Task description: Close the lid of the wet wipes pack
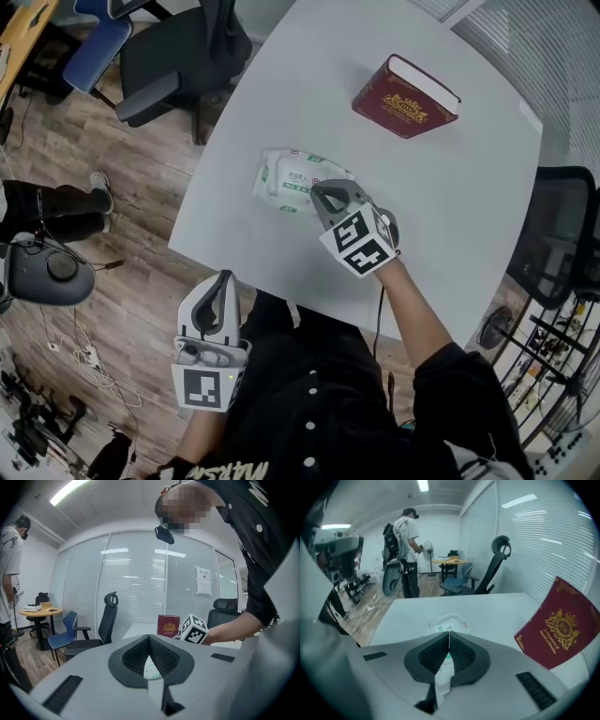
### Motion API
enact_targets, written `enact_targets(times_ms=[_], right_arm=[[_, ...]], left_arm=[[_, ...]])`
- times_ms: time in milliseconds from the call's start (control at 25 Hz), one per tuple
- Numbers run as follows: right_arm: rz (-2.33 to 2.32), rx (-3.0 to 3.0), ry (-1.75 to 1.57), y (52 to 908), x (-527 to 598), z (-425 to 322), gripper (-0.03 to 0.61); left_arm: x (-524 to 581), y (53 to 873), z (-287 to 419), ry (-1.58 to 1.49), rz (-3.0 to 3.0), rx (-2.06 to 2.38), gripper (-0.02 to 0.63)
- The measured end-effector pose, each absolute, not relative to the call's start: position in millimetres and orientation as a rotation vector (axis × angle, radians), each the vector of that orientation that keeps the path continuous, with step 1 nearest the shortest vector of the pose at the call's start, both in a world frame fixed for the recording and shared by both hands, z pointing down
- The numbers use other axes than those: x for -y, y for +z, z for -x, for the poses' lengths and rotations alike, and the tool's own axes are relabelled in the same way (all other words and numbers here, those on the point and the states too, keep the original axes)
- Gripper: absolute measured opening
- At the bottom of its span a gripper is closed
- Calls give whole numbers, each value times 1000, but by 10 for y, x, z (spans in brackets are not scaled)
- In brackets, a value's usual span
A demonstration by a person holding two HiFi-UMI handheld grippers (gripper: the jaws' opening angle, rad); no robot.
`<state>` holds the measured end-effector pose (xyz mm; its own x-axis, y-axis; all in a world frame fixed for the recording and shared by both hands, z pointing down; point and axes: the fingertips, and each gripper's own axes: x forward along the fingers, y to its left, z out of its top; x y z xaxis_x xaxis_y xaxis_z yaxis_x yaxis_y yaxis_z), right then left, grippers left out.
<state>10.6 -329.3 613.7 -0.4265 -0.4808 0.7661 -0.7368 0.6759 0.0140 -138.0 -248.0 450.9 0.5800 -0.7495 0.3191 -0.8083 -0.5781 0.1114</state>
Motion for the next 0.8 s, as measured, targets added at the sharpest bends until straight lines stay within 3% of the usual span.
enact_targets(times_ms=[400, 800], right_arm=[[-1396, 2395, 494, 4819, 3079, -694, 29], [-1717, 2403, 313, 4001, 2723, -1149, 29]], left_arm=[[2713, 4084, 1275, 230, -2699, 1300, 13], [2840, 3677, 1276, 138, -2770, 1316, 13]])
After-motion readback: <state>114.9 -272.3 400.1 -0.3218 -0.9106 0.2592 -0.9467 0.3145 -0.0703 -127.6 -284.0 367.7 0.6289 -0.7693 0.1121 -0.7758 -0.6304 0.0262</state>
